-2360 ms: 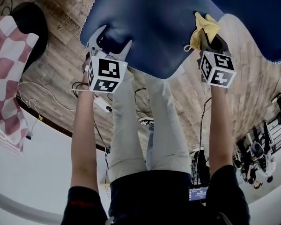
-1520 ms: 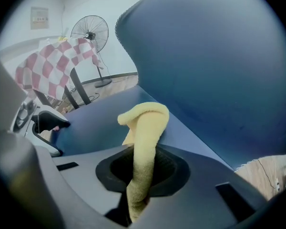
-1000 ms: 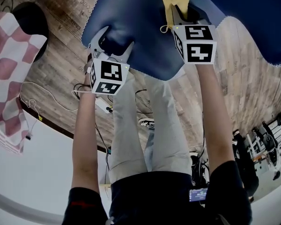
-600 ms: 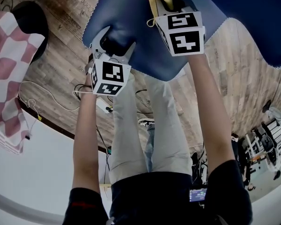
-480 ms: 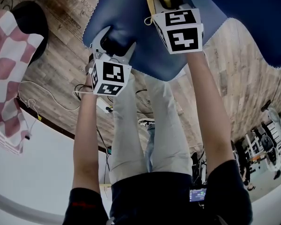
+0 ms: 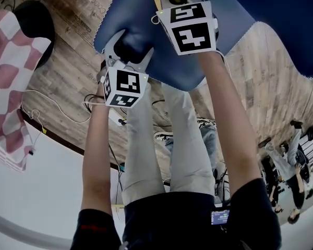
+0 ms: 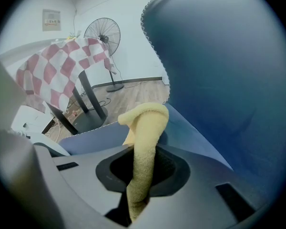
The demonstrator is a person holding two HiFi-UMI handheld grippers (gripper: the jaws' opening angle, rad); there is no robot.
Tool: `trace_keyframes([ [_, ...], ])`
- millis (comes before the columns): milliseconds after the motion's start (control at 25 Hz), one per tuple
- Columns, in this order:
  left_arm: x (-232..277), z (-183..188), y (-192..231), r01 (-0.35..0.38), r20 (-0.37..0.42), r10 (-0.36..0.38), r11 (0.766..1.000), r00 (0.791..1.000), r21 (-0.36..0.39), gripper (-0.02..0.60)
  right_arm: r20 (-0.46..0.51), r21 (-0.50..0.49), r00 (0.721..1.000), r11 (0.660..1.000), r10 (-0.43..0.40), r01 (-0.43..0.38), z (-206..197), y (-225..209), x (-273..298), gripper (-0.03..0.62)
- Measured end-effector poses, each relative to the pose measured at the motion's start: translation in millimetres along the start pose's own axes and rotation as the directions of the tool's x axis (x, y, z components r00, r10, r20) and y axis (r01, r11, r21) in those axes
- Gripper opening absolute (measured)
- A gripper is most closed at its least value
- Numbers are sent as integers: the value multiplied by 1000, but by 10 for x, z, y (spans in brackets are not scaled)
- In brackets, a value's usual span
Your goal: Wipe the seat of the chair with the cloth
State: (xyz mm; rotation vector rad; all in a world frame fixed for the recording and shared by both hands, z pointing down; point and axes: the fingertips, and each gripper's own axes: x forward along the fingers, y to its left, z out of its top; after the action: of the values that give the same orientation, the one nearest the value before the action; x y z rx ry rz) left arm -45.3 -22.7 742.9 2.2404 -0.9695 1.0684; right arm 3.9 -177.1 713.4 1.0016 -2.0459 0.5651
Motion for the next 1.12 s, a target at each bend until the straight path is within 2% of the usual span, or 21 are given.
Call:
trace_keyframes([
  [1120,11,44,-41,0,9,0,1000,1000,3,354,22,-17,1000,1000,20,-20,121,36,43,49],
])
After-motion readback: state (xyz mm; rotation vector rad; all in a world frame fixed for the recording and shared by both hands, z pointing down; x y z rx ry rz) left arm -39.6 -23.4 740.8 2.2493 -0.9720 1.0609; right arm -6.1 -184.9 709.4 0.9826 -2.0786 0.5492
